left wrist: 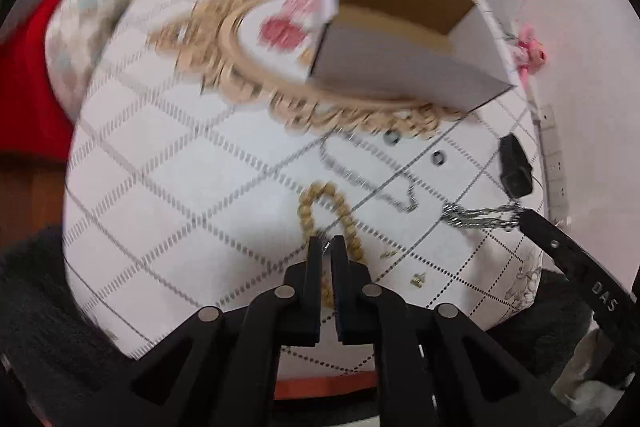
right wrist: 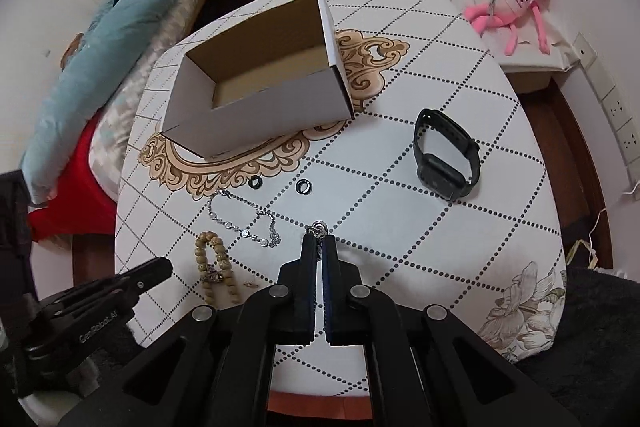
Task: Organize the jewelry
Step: 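Close left gripper on the wooden-bead bracelet while right gripper grips the silver chain bracelet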
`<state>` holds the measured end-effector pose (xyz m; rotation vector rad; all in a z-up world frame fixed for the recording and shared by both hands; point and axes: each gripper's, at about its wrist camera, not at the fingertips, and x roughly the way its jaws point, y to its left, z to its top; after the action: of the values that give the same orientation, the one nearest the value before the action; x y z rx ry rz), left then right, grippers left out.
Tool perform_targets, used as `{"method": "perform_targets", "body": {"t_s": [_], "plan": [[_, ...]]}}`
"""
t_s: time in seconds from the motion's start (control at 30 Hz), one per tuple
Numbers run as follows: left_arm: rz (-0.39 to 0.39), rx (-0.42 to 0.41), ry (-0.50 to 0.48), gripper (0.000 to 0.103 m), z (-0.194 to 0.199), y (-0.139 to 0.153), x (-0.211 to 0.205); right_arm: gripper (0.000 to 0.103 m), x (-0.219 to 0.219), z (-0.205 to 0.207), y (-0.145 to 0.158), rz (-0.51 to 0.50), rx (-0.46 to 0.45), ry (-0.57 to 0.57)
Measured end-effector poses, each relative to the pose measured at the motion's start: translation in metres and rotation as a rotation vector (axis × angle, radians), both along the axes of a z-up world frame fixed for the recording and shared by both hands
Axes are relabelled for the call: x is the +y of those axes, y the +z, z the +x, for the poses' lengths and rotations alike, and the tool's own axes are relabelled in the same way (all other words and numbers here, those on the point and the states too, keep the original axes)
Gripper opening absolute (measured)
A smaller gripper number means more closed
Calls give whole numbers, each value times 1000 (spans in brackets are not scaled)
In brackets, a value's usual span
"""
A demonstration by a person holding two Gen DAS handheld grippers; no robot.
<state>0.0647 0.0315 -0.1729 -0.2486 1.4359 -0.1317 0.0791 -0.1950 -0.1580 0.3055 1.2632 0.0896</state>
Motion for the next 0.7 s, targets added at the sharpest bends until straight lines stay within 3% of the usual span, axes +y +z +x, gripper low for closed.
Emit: {"method": "perform_targets", "body": {"t_s": [0.07, 0.17, 0.33, 0.43, 0.47, 0.63, 0.67, 0.7], "plan": [[-25, 50, 29, 10, -2, -15, 3, 1, -4, -1, -4, 2, 11, -11], [-8, 72, 15, 31, -4, -29, -2, 1, -13, -5, -12, 1, 33, -32], [70, 30, -59, 32, -8, -29, -22, 1, -20, -11, -24, -5, 58, -51], [53, -17, -80, 25, -11, -26, -27, 1, -23, -13, -28, -3, 67, -61], [49, -25, -92, 15, -12, -25, -28, 1, -23, -13, -29, -1, 68, -63], [58, -32, -110, 10, -14, -19, -28, 1, -21, -13, -21, 15, 50, -57], [52, -40, -106, 0, -14, -17, -26, 1, -21, -12, -19, 20, 44, -55], [46, -43, -107, 0, -15, -13, -23, 1, -20, -11, -15, 30, 37, -54]]}}
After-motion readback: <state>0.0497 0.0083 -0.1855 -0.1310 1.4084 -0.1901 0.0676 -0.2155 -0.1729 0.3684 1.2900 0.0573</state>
